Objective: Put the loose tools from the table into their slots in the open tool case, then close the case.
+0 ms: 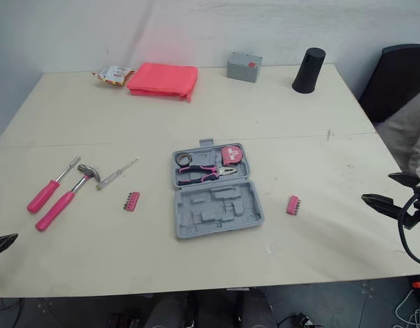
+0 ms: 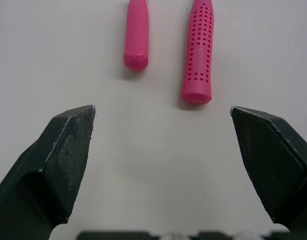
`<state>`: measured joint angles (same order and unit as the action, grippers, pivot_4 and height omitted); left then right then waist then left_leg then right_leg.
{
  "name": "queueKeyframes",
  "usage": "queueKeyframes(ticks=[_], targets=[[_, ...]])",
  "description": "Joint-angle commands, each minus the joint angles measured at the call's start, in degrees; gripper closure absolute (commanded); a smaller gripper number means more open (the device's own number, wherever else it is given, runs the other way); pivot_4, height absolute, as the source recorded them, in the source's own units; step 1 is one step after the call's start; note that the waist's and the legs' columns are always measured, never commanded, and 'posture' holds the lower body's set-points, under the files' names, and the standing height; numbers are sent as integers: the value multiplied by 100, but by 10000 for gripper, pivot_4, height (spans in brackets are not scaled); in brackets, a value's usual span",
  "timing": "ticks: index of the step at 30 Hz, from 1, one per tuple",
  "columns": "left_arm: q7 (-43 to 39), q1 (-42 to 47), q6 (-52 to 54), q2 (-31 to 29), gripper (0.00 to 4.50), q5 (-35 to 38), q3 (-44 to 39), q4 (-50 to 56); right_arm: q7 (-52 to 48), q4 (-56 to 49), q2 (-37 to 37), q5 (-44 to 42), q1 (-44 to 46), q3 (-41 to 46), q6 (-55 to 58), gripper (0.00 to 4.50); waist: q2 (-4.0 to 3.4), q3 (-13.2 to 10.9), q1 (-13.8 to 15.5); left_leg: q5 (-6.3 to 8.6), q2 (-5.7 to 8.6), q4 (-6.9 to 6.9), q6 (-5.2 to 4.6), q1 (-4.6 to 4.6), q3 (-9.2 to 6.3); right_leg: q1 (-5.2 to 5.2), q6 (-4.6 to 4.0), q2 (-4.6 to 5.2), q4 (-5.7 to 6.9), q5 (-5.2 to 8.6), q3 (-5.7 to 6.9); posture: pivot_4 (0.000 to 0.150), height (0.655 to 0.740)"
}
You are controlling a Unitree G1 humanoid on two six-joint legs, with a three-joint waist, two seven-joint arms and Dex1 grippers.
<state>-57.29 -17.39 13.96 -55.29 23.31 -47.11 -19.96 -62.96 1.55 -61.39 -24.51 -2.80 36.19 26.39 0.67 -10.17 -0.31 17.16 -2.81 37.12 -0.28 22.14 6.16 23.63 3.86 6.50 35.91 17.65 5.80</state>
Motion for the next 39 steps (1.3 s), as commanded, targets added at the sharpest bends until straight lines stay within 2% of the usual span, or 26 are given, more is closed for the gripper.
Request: queueKeyframes(ticks=[1,12,16,20,23,24,25,26,27,30,31,35,39], targets=[[74,80,-70,-80,937,-64,29,1,56,6,-39,-83,121,140,4,752,0,0,1,0,0,0,0,0,0,0,0,0,0,0,0,1500,7400],[-59,527,216,-240,937,-62,532,174,265,-26,105,-19,176,-12,-29,752,1,1,-4,-1,2,3,-2,-2,9,0,3,0,5,-1,6,1500,7400],[-124,936,523,-312,937,139,874,841,411,-110,30,55,333,-227,77,752,2,1,15,-4,1,9,-5,-4,10,-3,6,0,10,-3,8,1500,7400],[152,1376,1131,-51,937,198,1678,1690,701,-598,122,0,623,-672,403,752,-5,0,11,-5,5,5,-4,-2,12,-3,9,2,8,-5,-2,1500,7400],[272,1765,1515,107,9771,235,2432,2506,1051,-819,169,194,1071,-1224,526,9276,-4,-1,-9,-8,4,8,-1,-3,17,-2,11,-4,13,-6,0,1500,7400],[324,1924,1657,141,14031,238,2656,2719,1161,-849,197,197,1266,-1379,637,14276,-4,-1,-15,-8,4,9,0,-4,20,-2,12,-7,16,-7,1,1500,7400],[388,2172,1680,142,18235,1,3093,2902,1248,-873,266,186,1559,-1621,772,18672,-3,-1,-15,-9,4,13,0,-5,23,-2,16,-9,18,-9,3,1500,7400],[416,2410,1635,130,24270,-317,3598,3099,1305,-903,336,236,1802,-1910,854,25331,-3,-1,-11,-17,4,17,11,-6,25,-1,20,-11,20,-11,5,1500,7400],[472,2682,1681,187,27982,-491,3987,3206,1349,-892,409,329,2016,-2187,883,29185,-4,-1,-5,-20,4,20,17,-4,26,0,21,-14,22,-12,7,1500,7400],[749,3333,2148,627,42047,-488,4546,3260,1483,-712,662,638,2422,-2793,769,44916,-3,-1,22,-28,8,20,29,-7,35,-1,25,-23,22,-14,11,1500,7400],[799,3486,2243,777,44673,-509,4728,3273,1498,-627,745,745,2536,-2987,714,45000,-3,-1,25,-28,7,21,29,-7,38,-1,25,-26,19,-14,10,1500,7400],[952,3950,2051,1208,44673,-1012,5426,2802,1586,-250,1207,1143,3018,-3696,522,45000,-2,-1,9,-34,6,38,17,3,61,3,42,-63,27,-23,-3,1500,7400],[1199,4268,2015,1681,44673,-1079,5466,2362,1651,119,1604,1394,3331,-4043,356,45000,-2,-1,15,-27,1,70,4,9,65,4,48,-68,15,-27,-8,1500,7400]])
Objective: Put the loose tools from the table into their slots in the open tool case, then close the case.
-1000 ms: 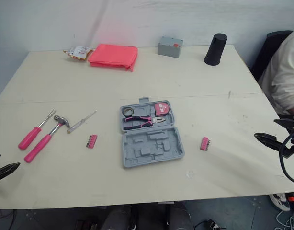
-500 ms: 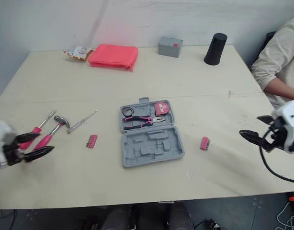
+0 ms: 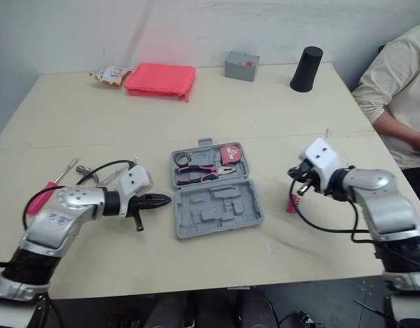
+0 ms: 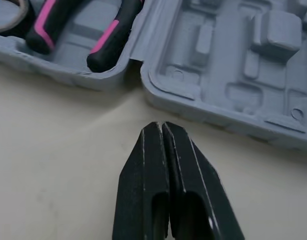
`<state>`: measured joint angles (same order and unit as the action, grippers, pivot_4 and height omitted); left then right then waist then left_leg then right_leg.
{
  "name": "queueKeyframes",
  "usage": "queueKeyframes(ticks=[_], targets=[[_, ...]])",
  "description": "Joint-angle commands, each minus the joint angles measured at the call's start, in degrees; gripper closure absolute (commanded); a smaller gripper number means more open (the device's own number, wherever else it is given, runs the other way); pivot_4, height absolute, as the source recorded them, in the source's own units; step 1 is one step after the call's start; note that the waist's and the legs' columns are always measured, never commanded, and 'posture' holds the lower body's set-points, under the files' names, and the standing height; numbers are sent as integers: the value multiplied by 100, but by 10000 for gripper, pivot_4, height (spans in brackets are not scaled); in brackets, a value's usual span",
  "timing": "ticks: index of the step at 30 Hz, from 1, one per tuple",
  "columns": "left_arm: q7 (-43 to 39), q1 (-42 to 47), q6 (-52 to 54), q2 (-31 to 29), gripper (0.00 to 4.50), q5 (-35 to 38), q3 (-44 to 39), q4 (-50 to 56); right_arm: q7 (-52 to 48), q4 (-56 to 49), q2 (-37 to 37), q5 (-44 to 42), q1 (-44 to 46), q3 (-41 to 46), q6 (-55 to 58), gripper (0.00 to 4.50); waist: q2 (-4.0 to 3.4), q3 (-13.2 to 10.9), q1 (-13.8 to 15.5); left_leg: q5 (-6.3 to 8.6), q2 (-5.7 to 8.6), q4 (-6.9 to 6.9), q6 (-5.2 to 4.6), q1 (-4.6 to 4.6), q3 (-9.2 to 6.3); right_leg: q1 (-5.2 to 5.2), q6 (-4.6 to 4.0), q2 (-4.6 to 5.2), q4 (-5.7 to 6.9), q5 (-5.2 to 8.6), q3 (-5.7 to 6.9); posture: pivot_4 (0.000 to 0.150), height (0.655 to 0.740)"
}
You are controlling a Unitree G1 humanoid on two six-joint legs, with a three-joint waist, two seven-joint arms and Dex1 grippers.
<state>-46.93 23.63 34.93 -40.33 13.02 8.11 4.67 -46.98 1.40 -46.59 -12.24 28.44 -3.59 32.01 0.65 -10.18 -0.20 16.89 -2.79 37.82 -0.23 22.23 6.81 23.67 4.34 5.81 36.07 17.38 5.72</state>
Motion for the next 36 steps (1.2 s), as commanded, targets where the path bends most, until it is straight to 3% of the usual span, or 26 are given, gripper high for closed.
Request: queueKeyframes(ticks=[1,8,15,22,31,36], targets=[[197,184,-108,261,44673,-101,-11,-159,46,211,217,189,253,-113,-255,45000,0,0,6,2,0,5,-3,0,0,-1,0,0,3,0,-1,1500,7400],[282,267,-316,562,44673,-256,51,-353,10,507,818,405,457,-477,-499,45000,0,0,23,5,2,18,-9,4,0,-2,5,8,10,-3,-4,1500,7400],[134,466,-512,729,44673,-345,207,-580,107,654,1290,247,452,-295,-505,45000,0,0,14,7,3,24,-11,5,1,-1,7,9,40,-4,-6,1500,7400],[-37,505,-632,858,44673,-472,334,-781,-279,526,1378,166,309,-401,-629,45000,0,0,18,8,5,26,-13,4,0,-3,7,11,43,-4,-5,1500,7400],[-769,178,-965,536,44673,-431,421,-492,-769,-725,1166,-211,-604,-311,-213,45000,-1,1,-2,10,0,23,-14,3,0,-3,7,7,41,-4,-5,1500,7400],[-933,-323,-632,288,44673,-220,188,-147,-513,-1697,1199,-402,-1408,-179,140,45000,0,2,-7,17,-4,21,-11,-4,-1,-7,6,6,39,-3,-8,1500,7400]])
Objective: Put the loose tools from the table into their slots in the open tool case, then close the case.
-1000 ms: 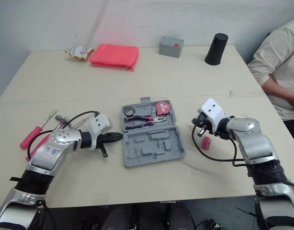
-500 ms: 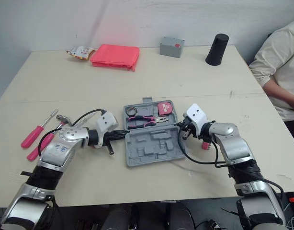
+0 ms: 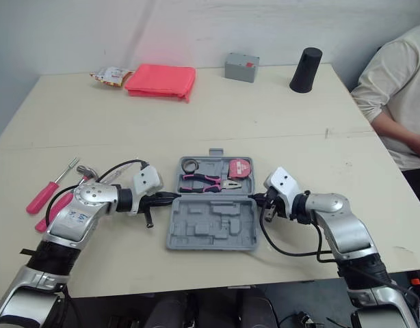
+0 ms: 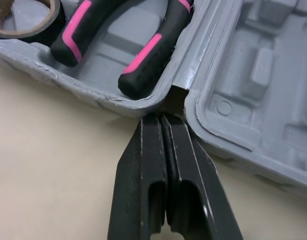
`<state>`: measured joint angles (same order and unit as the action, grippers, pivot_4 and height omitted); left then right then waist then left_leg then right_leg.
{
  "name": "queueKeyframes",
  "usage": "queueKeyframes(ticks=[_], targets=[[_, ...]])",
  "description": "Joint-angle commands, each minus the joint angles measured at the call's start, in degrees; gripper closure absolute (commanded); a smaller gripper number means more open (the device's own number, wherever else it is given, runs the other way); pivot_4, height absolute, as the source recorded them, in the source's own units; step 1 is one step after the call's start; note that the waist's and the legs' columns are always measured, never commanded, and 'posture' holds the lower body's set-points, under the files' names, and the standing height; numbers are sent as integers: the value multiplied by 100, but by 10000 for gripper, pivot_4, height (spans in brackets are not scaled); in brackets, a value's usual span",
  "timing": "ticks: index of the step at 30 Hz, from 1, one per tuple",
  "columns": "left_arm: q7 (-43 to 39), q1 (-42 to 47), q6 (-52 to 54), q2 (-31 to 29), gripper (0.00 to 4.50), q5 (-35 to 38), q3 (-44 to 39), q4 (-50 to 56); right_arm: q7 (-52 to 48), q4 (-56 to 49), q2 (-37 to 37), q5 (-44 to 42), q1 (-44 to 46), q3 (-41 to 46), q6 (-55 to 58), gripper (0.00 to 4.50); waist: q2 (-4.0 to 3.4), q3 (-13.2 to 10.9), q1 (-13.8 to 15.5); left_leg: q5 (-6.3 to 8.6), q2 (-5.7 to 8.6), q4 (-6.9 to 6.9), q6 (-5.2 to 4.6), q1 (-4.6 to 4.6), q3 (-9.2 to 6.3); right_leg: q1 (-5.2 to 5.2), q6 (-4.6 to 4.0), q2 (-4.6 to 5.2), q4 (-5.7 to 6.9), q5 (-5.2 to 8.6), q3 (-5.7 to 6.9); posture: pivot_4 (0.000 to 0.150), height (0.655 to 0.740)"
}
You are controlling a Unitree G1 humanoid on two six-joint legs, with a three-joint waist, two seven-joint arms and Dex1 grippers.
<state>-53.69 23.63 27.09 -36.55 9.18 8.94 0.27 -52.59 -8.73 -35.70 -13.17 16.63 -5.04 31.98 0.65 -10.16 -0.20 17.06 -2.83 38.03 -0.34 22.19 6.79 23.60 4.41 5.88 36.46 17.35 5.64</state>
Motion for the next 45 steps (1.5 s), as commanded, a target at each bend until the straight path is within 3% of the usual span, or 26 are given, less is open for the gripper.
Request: queueKeyframes(ticks=[1,5,14,21,24,29,32,33,37,40,45], targets=[[-325,-451,115,-164,44673,174,115,398,150,-782,147,-316,-315,14,215,45000,0,1,-17,2,-4,0,2,0,1,0,0,-1,-1,0,-2,1500,7400],[-446,-821,-442,-466,44673,-117,286,659,380,-1042,228,-413,-523,187,370,45000,-2,3,-31,6,-7,0,6,-7,4,0,-3,6,-22,2,-10,1500,7400],[-15,-1000,100,-355,44673,32,-96,893,734,-1301,85,-460,-816,451,593,45000,-2,3,12,23,5,0,-24,-5,3,-1,-3,35,-24,2,-3,1500,7400],[-221,-1930,653,-659,44673,1428,-1963,1421,665,-2105,-510,-931,-1299,1360,906,45000,0,2,-64,24,-6,-2,-23,-2,0,1,-3,32,-28,2,-3,1500,7400],[-427,-2426,963,-908,37354,2013,-2945,1362,459,-2339,-777,-1362,-1907,2219,1121,35847,3,1,-8,27,-7,-3,-26,0,-11,-2,-5,34,-36,3,-3,1500,7400],[-971,-3340,1124,-1684,16810,2349,-4966,197,-313,-2647,-1145,-3034,-3025,4836,2132,13047,2,0,20,42,2,-4,-43,3,-18,-9,-5,46,-46,3,-4,1500,7400],[-899,-3699,1005,-1952,4720,2196,-5862,-546,-709,-2298,-1395,-3292,-3641,5900,2376,342,8,2,19,55,-1,-4,-45,-3,-24,-15,-10,47,-53,5,-3,1500,7400],[-852,-3797,878,-1974,253,2113,-6022,-721,-789,-2189,-1446,-3297,-3801,6098,2371,0,10,4,19,58,-3,-5,-43,-3,-27,-15,-13,49,-59,7,-10,1500,7400],[-945,-4371,-167,-2080,253,1551,-6213,-1732,-993,-1521,-1594,-2906,-4215,6495,1911,0,9,5,6,83,1,-19,-20,-5,-20,-10,-19,59,-71,11,-31,1500,7400],[-898,-4193,-363,-2276,253,1542,-6210,-2093,-1019,-1157,-1679,-2833,-4194,6507,1712,0,21,10,3,86,-2,-27,-15,-4,-17,-3,-19,60,-78,10,-34,1500,7400],[-868,-3892,-397,-2142,253,1649,-5709,-1460,-642,-1345,-1525,-2968,-3714,5932,1467,0,15,14,9,86,-1,-38,-14,-5,-19,-1,-21,71,-82,8,-41,1500,7400]])
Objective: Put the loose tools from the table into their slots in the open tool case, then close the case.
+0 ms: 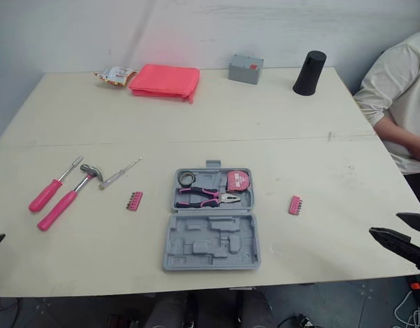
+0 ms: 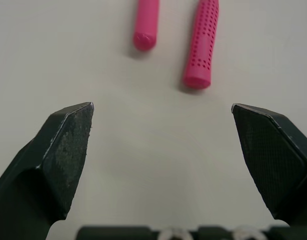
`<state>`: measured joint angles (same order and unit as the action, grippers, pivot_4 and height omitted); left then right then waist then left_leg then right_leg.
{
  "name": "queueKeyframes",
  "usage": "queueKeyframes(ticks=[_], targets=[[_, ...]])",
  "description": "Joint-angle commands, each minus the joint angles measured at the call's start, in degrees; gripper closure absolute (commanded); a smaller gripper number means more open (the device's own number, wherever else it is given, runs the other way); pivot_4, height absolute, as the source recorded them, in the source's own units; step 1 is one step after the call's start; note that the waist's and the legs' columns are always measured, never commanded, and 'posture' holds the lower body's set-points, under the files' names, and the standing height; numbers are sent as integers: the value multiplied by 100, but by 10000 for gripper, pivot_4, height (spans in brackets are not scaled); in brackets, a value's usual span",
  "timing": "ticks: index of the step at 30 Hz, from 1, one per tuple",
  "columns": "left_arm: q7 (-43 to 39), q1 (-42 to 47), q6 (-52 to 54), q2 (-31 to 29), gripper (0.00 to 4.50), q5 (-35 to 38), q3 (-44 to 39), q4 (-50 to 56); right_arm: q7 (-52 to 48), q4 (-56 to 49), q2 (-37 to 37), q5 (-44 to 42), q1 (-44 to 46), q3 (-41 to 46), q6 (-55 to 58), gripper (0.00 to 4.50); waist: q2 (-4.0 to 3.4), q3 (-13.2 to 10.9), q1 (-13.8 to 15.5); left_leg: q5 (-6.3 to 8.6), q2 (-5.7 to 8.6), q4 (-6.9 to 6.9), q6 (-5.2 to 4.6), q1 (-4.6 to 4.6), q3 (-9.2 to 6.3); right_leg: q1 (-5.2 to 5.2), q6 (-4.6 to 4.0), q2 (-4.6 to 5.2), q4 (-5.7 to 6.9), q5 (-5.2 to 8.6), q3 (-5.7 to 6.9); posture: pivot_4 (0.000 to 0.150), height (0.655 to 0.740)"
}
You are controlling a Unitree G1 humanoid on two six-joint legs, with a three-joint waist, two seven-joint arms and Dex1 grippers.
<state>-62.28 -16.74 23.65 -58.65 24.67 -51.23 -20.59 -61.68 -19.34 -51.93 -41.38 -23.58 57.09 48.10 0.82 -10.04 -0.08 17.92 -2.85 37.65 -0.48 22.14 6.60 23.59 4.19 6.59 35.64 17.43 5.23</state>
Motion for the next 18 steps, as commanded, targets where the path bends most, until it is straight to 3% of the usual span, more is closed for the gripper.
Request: queueKeyframes(ticks=[1,8,18], targets=[[17,241,-5,123,253,152,497,935,466,-483,136,-408,555,-386,-6,0,-8,-1,-10,-2,2,-5,1,-2,1,-1,0,3,-1,0,-2,1500,7400],[228,1213,10,296,253,-80,2199,1996,1518,-1723,-56,-1977,2088,-1494,626,0,-24,-10,-36,-43,6,-52,10,-5,8,14,-1,-2,6,-1,-5,1500,7400],[635,3174,-422,843,253,-815,3949,1221,2493,-1869,-347,-3651,4192,-3041,652,0,-1,-13,-2,-61,13,-27,-17,1,18,12,11,-14,24,-7,1,1500,7400]])
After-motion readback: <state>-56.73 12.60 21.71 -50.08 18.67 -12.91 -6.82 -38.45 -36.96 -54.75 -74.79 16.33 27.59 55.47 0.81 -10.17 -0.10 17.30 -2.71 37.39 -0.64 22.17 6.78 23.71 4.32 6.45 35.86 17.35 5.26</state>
